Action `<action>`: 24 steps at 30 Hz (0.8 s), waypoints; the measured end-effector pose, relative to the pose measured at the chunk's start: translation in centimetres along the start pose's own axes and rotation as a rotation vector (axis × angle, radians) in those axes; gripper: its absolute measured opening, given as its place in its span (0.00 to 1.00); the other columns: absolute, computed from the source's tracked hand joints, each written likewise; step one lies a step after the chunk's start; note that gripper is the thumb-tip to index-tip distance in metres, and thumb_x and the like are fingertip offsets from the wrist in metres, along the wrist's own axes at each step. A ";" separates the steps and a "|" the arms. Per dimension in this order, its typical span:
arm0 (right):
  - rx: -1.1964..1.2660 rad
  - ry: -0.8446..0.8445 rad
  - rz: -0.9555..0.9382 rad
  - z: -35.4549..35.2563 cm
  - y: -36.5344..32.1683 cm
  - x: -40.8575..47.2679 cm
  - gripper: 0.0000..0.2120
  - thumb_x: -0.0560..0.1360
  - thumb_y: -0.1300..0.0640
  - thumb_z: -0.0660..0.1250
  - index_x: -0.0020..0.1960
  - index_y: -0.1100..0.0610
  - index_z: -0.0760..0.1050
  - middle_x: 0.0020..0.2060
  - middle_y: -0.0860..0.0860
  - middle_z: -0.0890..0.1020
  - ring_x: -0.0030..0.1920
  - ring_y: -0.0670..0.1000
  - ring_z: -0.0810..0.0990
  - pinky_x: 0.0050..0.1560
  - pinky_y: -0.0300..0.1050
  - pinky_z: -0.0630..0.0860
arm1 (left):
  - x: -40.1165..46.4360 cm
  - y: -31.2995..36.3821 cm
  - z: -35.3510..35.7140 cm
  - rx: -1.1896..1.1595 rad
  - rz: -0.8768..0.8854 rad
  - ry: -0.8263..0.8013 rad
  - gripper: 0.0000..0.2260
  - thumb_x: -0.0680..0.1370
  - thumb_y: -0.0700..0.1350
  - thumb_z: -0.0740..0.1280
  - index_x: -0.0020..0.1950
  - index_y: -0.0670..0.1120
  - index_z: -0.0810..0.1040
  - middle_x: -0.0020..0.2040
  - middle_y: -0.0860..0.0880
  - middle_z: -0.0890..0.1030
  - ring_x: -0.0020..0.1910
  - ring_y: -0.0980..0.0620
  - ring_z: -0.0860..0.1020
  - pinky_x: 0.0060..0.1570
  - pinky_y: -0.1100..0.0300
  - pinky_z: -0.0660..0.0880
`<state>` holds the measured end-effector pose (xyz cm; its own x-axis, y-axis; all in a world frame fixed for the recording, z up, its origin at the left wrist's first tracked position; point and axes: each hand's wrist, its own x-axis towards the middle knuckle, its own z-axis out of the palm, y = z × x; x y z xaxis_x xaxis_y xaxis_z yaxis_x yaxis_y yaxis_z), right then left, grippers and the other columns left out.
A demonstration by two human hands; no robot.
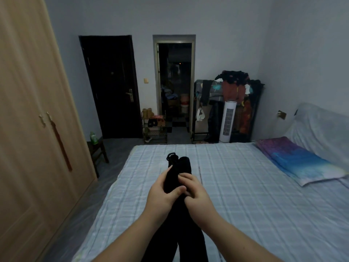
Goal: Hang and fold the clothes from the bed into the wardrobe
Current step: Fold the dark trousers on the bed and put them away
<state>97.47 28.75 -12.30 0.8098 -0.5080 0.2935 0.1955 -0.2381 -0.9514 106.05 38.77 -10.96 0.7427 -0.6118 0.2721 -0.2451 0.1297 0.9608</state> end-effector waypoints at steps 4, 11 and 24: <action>-0.248 0.004 -0.102 -1.3 -0.3 0.6 0.30 0.63 0.69 0.55 0.51 0.42 0.82 0.56 0.38 0.79 0.60 0.41 0.77 0.61 0.34 0.72 | 0.3 0.5 -1.0 0.019 0.028 0.092 0.16 0.75 0.32 0.71 0.59 0.47 0.82 0.51 0.53 0.85 0.53 0.55 0.83 0.54 0.61 0.78; -0.388 -0.047 -0.043 -5.4 -3.1 1.8 0.31 0.66 0.76 0.55 0.51 0.43 0.79 0.54 0.45 0.73 0.56 0.39 0.72 0.56 0.35 0.69 | 1.1 2.3 -5.0 0.074 0.096 -0.019 0.13 0.74 0.26 0.68 0.54 0.39 0.81 0.47 0.52 0.85 0.48 0.56 0.83 0.50 0.65 0.77; -0.679 -0.317 -0.099 -4.8 -6.1 2.5 0.24 0.77 0.63 0.59 0.62 0.37 0.71 0.37 0.45 0.77 0.38 0.42 0.78 0.42 0.38 0.77 | 0.7 3.1 -7.6 0.024 0.059 -0.168 0.17 0.74 0.28 0.68 0.49 0.50 0.84 0.48 0.46 0.84 0.51 0.47 0.83 0.51 0.56 0.79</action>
<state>95.71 24.97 -5.33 0.9465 -0.2196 0.2364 -0.0248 -0.7800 -0.6253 110.54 44.65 -7.35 0.6121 -0.7259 0.3137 -0.3018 0.1522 0.9411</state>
